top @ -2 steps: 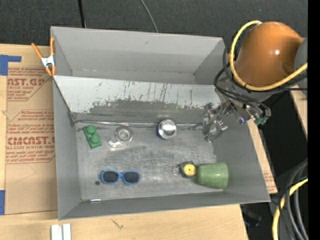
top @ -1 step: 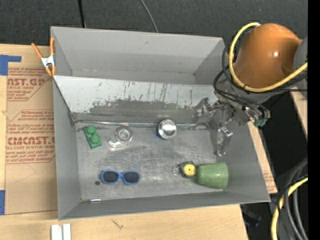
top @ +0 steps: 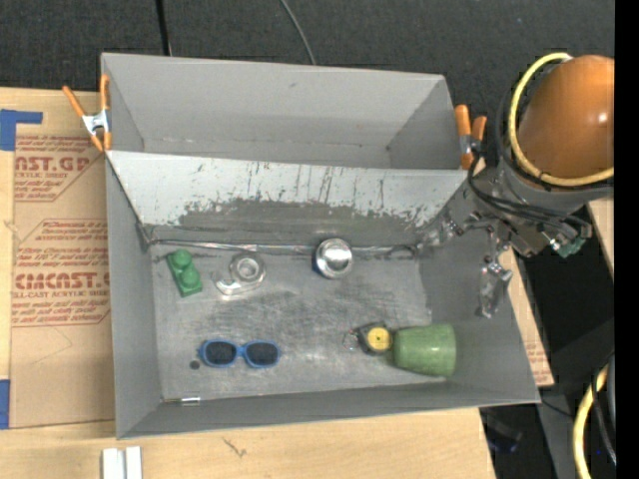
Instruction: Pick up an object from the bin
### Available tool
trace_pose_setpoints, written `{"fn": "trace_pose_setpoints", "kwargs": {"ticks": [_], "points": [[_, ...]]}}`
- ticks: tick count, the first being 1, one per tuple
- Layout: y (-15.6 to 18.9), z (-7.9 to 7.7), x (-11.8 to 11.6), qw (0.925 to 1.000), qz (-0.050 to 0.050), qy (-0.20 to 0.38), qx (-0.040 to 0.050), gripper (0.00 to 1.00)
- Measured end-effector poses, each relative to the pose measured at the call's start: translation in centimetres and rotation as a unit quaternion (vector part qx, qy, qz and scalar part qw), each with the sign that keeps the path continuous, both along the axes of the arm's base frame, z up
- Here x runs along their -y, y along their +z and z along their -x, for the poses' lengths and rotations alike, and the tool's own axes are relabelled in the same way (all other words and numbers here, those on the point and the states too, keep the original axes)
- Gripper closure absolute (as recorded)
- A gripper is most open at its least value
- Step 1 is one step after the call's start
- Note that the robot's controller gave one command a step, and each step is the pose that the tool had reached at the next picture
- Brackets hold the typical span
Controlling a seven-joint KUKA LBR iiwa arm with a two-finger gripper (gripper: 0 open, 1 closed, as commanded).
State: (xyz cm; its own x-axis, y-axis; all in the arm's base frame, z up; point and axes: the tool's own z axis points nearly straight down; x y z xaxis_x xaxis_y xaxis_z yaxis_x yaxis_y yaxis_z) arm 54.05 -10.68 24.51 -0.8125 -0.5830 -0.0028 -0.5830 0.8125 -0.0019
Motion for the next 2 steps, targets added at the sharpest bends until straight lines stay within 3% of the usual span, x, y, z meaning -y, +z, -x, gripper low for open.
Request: {"fn": "trace_pose_setpoints", "kwargs": {"ticks": [1, 2], "points": [[-8.4, 4.9, 4.2, 0.9992, -0.001, 0.039, -0.0062, 0.00], [-17.1, 5.3, 0.7, 0.9713, -0.001, 0.238, 0.0049, 0.00]]}}
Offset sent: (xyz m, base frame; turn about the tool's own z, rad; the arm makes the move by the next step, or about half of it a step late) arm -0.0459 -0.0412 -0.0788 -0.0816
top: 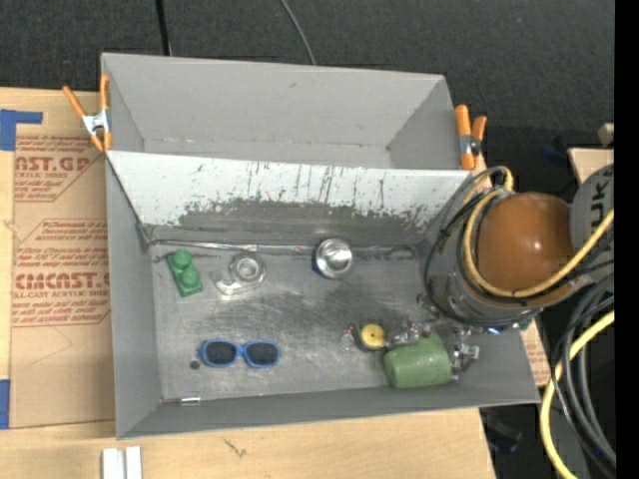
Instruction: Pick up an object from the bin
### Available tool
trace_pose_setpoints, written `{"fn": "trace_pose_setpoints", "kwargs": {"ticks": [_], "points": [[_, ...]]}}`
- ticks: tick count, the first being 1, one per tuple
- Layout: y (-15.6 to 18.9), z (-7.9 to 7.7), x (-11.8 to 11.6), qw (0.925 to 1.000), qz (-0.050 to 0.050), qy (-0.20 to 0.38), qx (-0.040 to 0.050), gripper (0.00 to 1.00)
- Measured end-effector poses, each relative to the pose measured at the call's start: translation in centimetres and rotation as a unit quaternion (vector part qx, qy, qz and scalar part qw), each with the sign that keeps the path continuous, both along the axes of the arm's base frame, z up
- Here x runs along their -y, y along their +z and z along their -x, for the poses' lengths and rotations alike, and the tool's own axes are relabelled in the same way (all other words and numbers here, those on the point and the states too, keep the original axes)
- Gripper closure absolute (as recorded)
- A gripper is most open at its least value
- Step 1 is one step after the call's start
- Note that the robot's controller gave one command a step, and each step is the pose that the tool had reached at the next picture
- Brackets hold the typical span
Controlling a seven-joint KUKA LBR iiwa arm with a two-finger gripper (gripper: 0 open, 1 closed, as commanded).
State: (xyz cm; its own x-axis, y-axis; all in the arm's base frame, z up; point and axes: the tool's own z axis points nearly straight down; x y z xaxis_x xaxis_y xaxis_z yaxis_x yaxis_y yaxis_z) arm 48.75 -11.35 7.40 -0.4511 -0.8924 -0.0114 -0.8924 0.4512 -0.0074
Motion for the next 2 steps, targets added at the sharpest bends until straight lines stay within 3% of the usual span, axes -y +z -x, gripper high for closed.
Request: {"fn": "trace_pose_setpoints", "kwargs": {"ticks": [1, 2], "points": [[0.3, -0.7, 0.1, 0.9999, 0.001, 0.001, 0.0151, 1.00], [14.8, -1.0, 0.1, 0.9992, 0.004, 0.039, -0.0015, 1.00]]}}
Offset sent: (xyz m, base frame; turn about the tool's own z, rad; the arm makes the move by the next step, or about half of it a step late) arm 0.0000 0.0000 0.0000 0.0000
